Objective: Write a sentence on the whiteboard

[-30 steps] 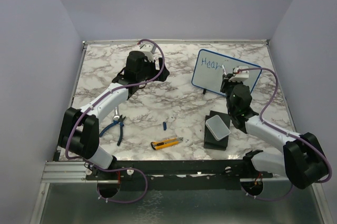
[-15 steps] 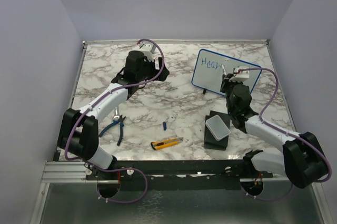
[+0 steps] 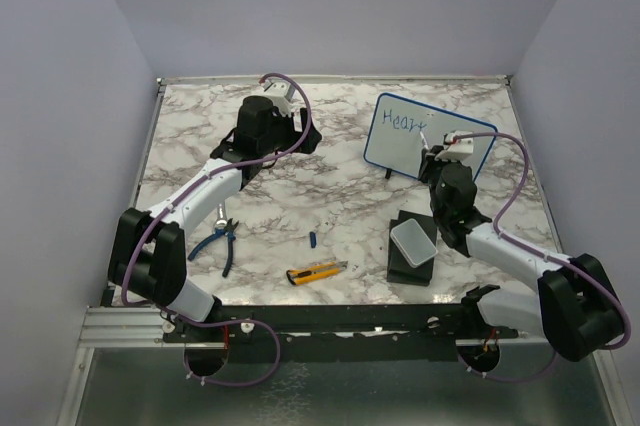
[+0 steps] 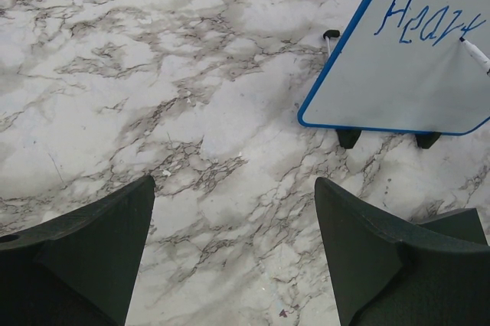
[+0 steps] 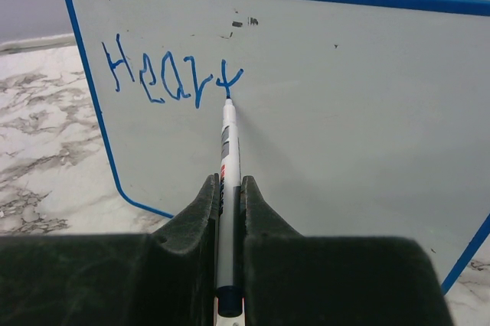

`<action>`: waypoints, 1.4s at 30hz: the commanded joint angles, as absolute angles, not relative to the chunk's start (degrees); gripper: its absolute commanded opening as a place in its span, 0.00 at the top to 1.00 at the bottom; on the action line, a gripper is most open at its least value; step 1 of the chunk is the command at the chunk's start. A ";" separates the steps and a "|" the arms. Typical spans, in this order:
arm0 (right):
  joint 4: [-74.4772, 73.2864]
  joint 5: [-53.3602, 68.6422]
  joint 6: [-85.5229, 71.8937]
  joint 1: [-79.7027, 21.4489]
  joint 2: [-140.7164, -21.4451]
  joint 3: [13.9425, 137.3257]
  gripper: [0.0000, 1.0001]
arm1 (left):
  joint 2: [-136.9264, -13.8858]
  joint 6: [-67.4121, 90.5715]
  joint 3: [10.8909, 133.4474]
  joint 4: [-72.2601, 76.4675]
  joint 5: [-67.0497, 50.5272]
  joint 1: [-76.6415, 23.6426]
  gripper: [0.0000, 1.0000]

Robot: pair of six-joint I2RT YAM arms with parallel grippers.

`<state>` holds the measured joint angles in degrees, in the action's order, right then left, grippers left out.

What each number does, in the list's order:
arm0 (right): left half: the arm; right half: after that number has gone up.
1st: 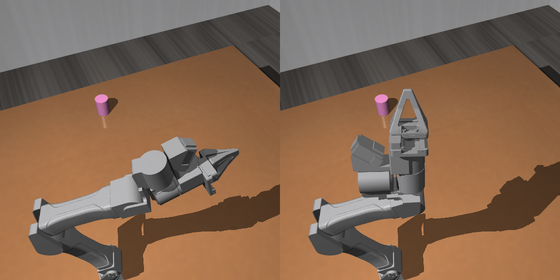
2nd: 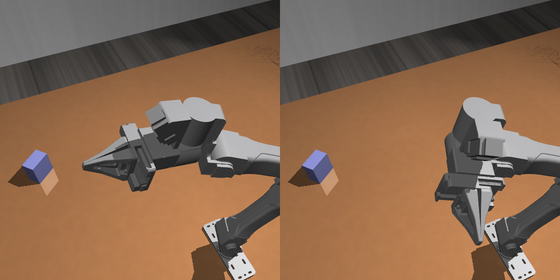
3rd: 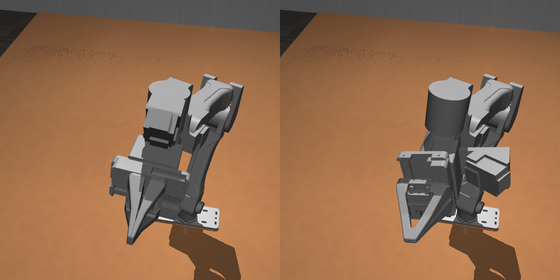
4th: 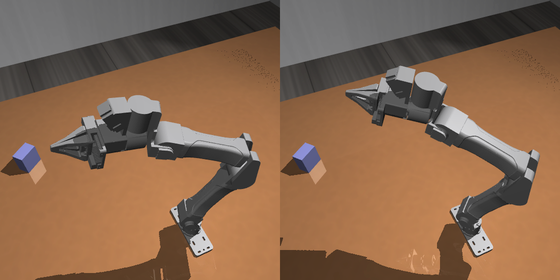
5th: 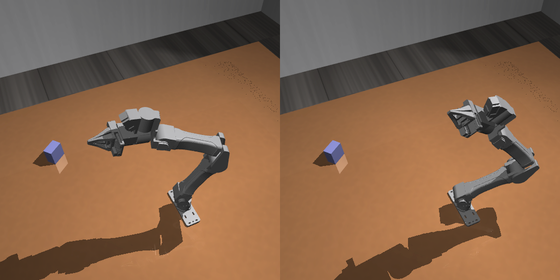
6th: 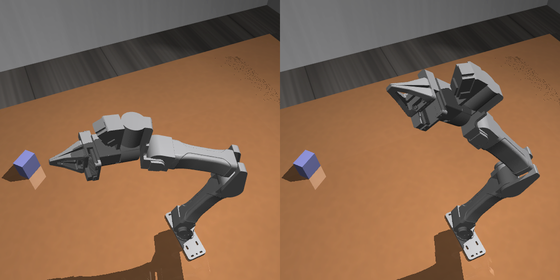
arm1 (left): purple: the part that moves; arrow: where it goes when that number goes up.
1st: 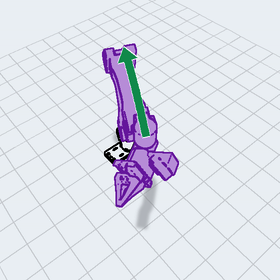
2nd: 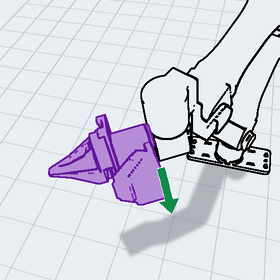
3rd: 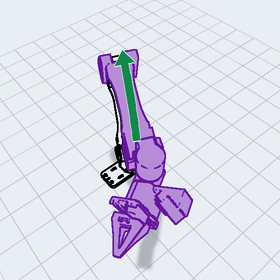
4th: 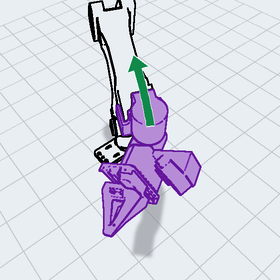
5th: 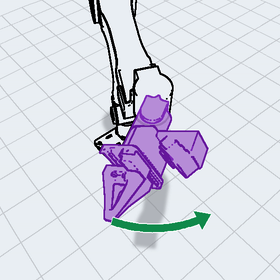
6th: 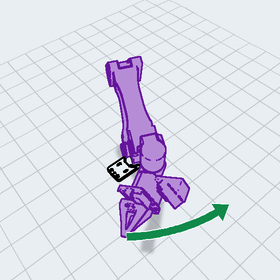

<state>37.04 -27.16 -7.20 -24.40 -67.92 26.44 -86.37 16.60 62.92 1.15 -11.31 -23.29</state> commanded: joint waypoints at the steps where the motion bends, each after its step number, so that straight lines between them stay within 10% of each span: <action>1: 34.93 -27.15 -8.42 -24.08 -67.28 25.07 1.00 | -84.37 15.78 62.57 1.42 -11.41 -22.70 0.14; 42: 32.61 -29.29 -7.97 -23.99 -54.62 23.85 1.00 | -84.07 15.95 62.84 0.88 -11.63 -20.76 0.13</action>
<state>33.30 -27.99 -8.38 -24.29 -55.61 24.99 -85.65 16.21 62.92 0.93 -11.27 -21.06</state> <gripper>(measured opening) 0.093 0.872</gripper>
